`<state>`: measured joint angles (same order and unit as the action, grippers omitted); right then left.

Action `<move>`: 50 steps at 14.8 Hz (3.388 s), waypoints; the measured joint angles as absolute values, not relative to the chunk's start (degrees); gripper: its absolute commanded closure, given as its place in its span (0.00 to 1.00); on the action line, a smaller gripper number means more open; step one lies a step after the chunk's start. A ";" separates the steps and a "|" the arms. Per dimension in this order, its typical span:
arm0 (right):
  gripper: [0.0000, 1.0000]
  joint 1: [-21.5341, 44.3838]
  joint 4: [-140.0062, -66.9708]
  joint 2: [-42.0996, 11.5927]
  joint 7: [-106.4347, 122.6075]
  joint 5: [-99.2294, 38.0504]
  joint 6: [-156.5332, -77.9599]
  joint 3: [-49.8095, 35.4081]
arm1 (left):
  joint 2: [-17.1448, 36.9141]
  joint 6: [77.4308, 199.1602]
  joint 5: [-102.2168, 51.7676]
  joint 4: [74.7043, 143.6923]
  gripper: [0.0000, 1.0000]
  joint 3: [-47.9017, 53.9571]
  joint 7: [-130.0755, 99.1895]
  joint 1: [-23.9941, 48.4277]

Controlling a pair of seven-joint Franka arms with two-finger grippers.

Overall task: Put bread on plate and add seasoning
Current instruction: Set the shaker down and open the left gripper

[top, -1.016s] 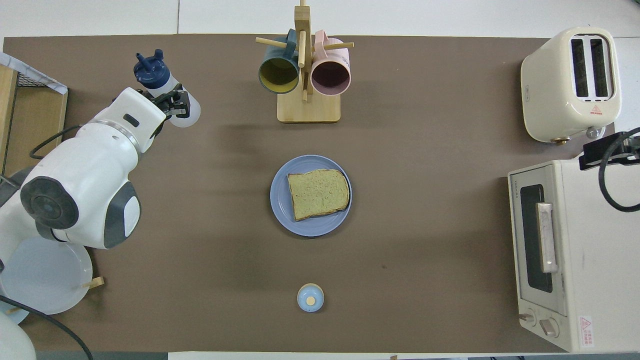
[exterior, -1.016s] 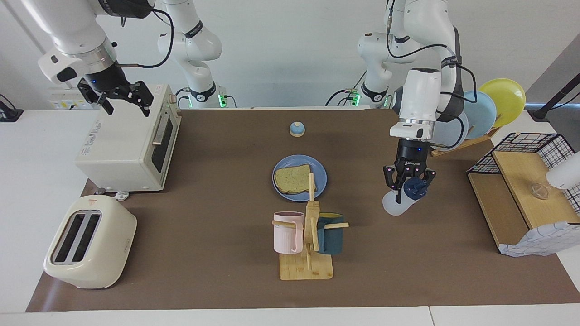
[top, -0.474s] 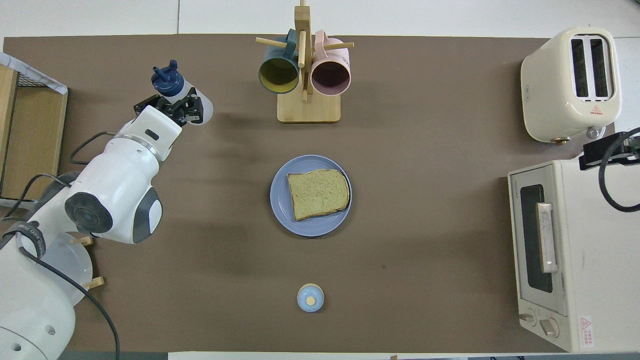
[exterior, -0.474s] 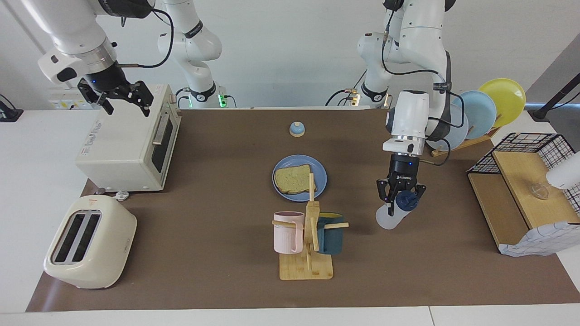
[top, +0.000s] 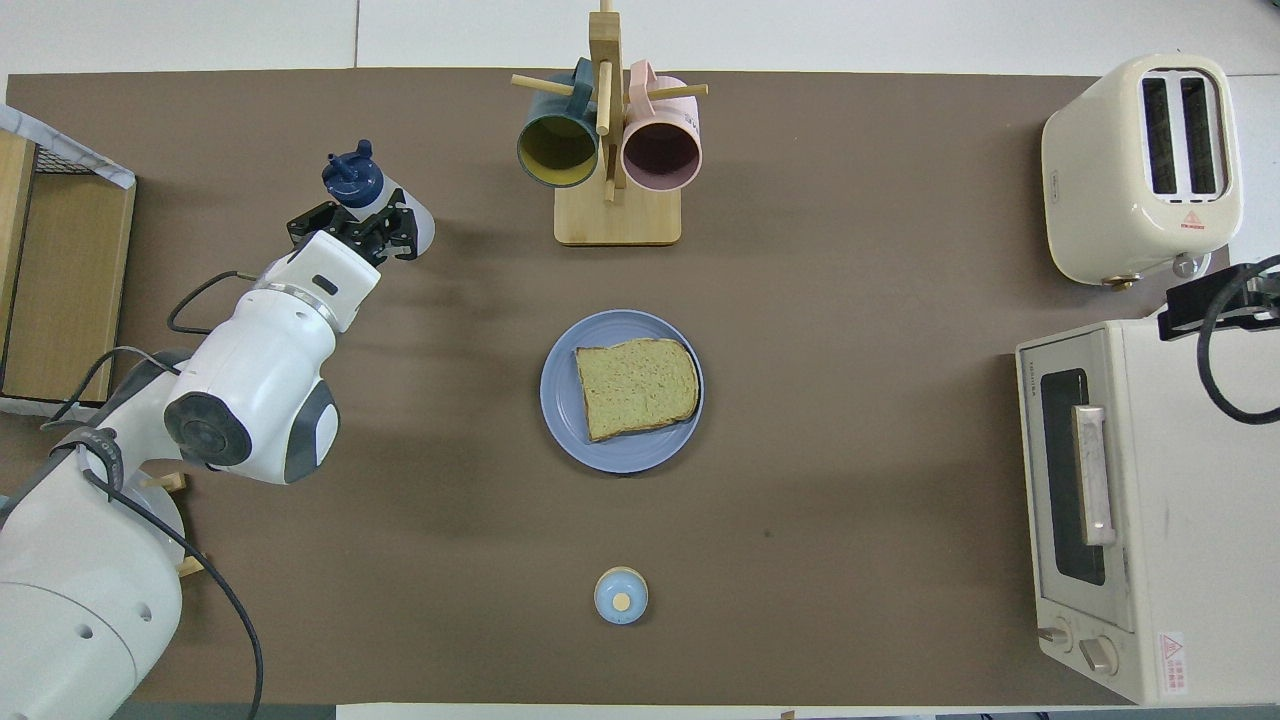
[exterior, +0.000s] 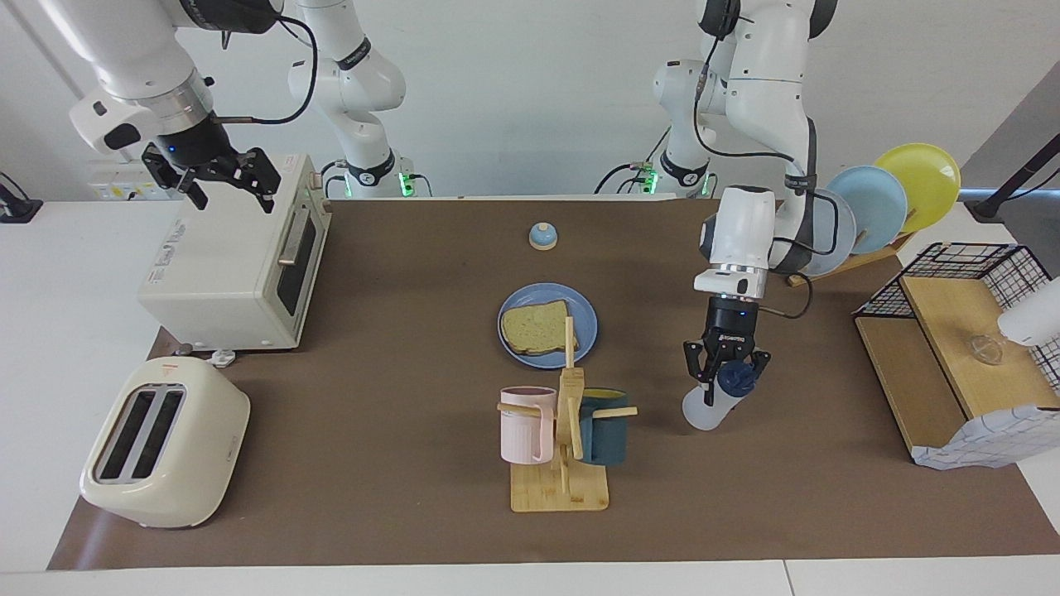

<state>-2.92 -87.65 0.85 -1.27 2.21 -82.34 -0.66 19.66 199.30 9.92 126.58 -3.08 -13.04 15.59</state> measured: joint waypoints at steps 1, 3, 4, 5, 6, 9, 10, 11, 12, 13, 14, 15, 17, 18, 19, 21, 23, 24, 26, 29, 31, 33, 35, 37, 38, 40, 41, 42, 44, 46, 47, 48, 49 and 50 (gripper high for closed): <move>0.00 -2.92 -87.65 0.85 -1.26 2.21 -82.34 -0.66 | 19.69 199.30 10.54 126.59 0.74 -3.09 -13.01 15.41; 0.00 -2.92 -87.65 0.85 -1.27 2.21 -82.34 -0.66 | 19.85 199.30 11.05 126.66 0.73 -3.08 -12.81 15.33; 0.00 -2.92 -87.65 0.85 -1.26 2.21 -82.34 -0.66 | 20.13 199.30 11.23 126.77 0.73 -3.05 -12.67 15.33; 0.00 -2.92 -87.66 0.85 -1.27 2.21 -82.34 -0.66 | 20.49 199.30 11.45 126.86 0.72 -3.04 -12.58 15.33; 0.00 -2.92 -87.65 0.85 -1.26 2.21 -82.34 -0.66 | 20.85 199.30 11.84 126.92 0.71 -3.05 -12.54 15.33; 0.00 -2.92 -87.66 0.85 -1.26 2.21 -82.34 -0.66 | 21.48 199.31 12.41 126.93 0.69 -3.05 -12.48 15.33; 0.00 -2.92 -87.66 0.85 -1.27 2.21 -82.34 -0.66 | 21.62 199.32 12.43 126.93 0.66 -3.05 -12.43 15.33; 0.00 -2.92 -87.66 0.85 -1.26 2.21 -82.34 -0.66 | 21.74 199.32 12.45 126.93 0.60 -3.05 -12.40 15.33; 0.00 -2.92 -87.66 0.85 -1.26 2.21 -82.34 -0.66 | 21.80 199.32 12.46 126.93 0.58 -3.05 -12.38 15.33; 0.00 -2.92 -87.66 0.85 -1.26 2.21 -82.34 -0.66 | 21.82 199.35 12.46 126.93 0.55 -3.05 -12.35 15.33; 0.00 -2.92 -87.68 0.85 -1.26 2.21 -82.34 -0.66 | 21.82 199.35 12.47 126.94 0.48 -3.05 -12.35 15.33; 0.00 -2.92 -87.68 0.85 -1.26 2.21 -82.34 -0.66 | 21.82 199.35 12.48 126.96 0.42 -3.05 -12.33 15.33; 0.00 -2.92 -87.68 0.85 -1.26 2.21 -82.34 -0.66 | 21.83 199.35 12.49 127.24 0.38 -3.05 -12.33 15.32; 0.00 -2.92 -87.68 0.85 -1.26 2.21 -82.34 -0.66 | 21.83 199.35 12.49 127.38 0.33 -3.05 -12.32 15.32; 0.00 -2.92 -87.68 0.85 -1.27 2.21 -82.34 -0.66 | 21.83 199.35 12.49 127.55 0.29 -3.06 -12.33 15.30; 0.00 -2.92 -87.68 0.85 -1.26 2.21 -82.34 -0.66 | 21.83 199.35 12.49 127.88 0.24 -3.10 -12.32 15.10; 0.00 -2.92 -87.68 0.85 -1.26 2.21 -82.34 -0.66 | 21.83 199.36 12.50 127.99 0.18 -3.09 -12.32 14.81; 0.00 -2.92 -87.68 0.85 -1.27 2.21 -82.34 -0.66 | 21.83 199.36 12.50 128.07 0.17 -3.09 -12.33 14.68; 0.00 -2.92 -87.68 0.85 -1.27 2.21 -82.34 -0.66 | 21.83 199.36 12.51 128.42 0.12 -3.09 -12.33 14.64; 0.00 -2.92 -87.68 0.85 -1.27 2.21 -82.34 -0.66 | 21.83 199.37 12.51 129.12 0.07 -3.09 -12.33 14.54; 0.00 -2.92 -87.68 0.85 -1.26 2.21 -82.34 -0.66 | 21.82 199.42 12.51 129.54 0.05 -3.09 -12.33 14.49; 0.00 -2.92 -87.68 0.85 -1.26 2.21 -82.34 -0.66 | 21.58 199.54 12.51 130.08 0.04 -3.09 -12.33 14.48; 0.00 -2.92 -87.68 0.85 -1.26 2.21 -82.34 -0.66 | 20.71 199.70 12.51 131.26 0.04 -3.09 -12.33 14.48; 0.00 -2.92 -87.68 0.85 -1.26 2.21 -82.34 -0.66 | 19.17 199.77 12.51 133.16 0.03 -3.09 -12.34 14.47; 0.00 -2.92 -87.68 0.85 -1.27 2.21 -82.34 -0.66 | 18.28 199.82 12.51 134.15 0.02 -3.09 -12.34 14.47; 0.00 -2.92 -87.68 0.85 -1.26 2.21 -82.34 -0.66 | 16.39 199.88 12.51 135.80 0.02 -3.09 -12.34 14.45; 0.00 -2.92 -87.68 0.85 -1.26 2.21 -82.34 -0.66 | 15.38 199.88 12.51 136.56 0.02 -3.09 -12.34 14.42; 0.00 -2.92 -87.68 0.85 -1.27 2.21 -82.34 -0.66 | 14.46 199.88 12.51 137.28 0.02 -3.10 -12.34 14.33; 0.00 -2.92 -87.68 0.85 -1.27 2.21 -82.34 -0.66 | 13.23 199.88 12.51 138.10 0.00 -3.10 -12.34 14.04; 0.00 -2.92 -87.68 0.85 -1.26 2.21 -82.34 -0.66 | 12.37 199.88 12.52 138.91 0.00 -3.10 -12.33 13.90; 0.00 -2.92 -87.68 0.85 -1.26 2.21 -82.34 -0.66 | 12.00 199.88 12.52 139.41 0.00 -3.09 -12.33 13.90; 0.00 -2.92 -87.68 0.85 -1.27 2.21 -82.34 -0.66 | 11.61 199.80 12.52 139.90 0.00 -3.10 -12.33 13.90; 0.00 -2.92 -87.68 0.85 -1.26 2.21 -82.34 -0.66 | 11.07 199.47 12.52 140.33 0.00 -3.09 -12.33 13.90; 0.00 -2.92 -87.68 0.85 -1.27 2.21 -82.34 -0.66 | 10.35 198.48 12.52 140.67 0.00 -3.09 -12.32 13.90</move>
<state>-2.92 -87.68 0.85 -1.27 2.21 -82.34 -0.66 10.35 198.48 12.52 140.67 -3.09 -12.32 13.90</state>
